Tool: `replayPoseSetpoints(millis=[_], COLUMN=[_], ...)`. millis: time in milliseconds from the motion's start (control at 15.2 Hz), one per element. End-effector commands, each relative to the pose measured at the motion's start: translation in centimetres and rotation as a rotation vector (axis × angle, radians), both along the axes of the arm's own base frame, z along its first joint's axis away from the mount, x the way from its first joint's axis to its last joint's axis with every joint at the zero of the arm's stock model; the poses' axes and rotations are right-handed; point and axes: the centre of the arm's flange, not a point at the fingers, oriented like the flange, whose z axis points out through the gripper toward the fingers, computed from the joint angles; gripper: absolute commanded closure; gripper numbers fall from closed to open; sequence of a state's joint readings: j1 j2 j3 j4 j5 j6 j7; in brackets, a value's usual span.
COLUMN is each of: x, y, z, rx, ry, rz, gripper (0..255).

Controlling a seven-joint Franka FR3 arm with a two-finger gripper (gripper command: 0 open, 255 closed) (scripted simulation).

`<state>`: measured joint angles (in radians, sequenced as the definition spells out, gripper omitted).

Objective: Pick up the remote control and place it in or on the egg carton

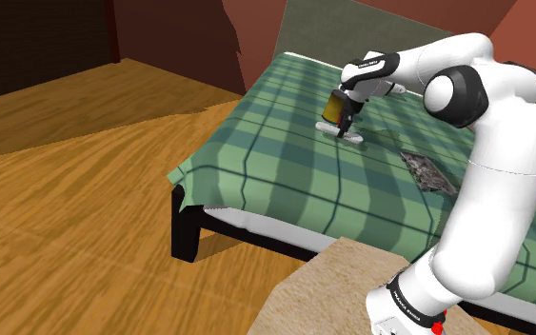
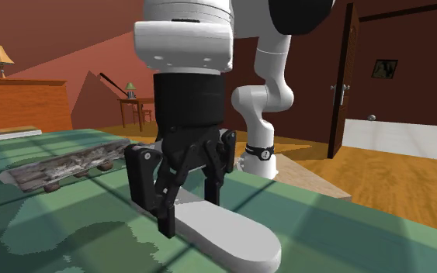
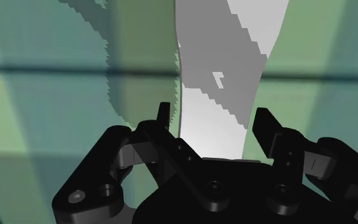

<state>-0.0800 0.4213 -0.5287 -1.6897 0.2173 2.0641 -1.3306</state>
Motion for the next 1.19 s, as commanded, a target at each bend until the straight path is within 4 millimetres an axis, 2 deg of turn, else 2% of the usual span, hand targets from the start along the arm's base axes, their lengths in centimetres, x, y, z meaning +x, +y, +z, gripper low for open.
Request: replayPoseSetpoints(millis=[0,726,1122], x=[0.0,0.0,-6.5], y=[-0.2,-0.2,-4.7], z=[1.2,7.0,7.1], rx=[0.0,0.0,0.0], ry=[0.0,0.0,0.0], rz=[0.0,0.0,0.0], gripper=[255,255,255])
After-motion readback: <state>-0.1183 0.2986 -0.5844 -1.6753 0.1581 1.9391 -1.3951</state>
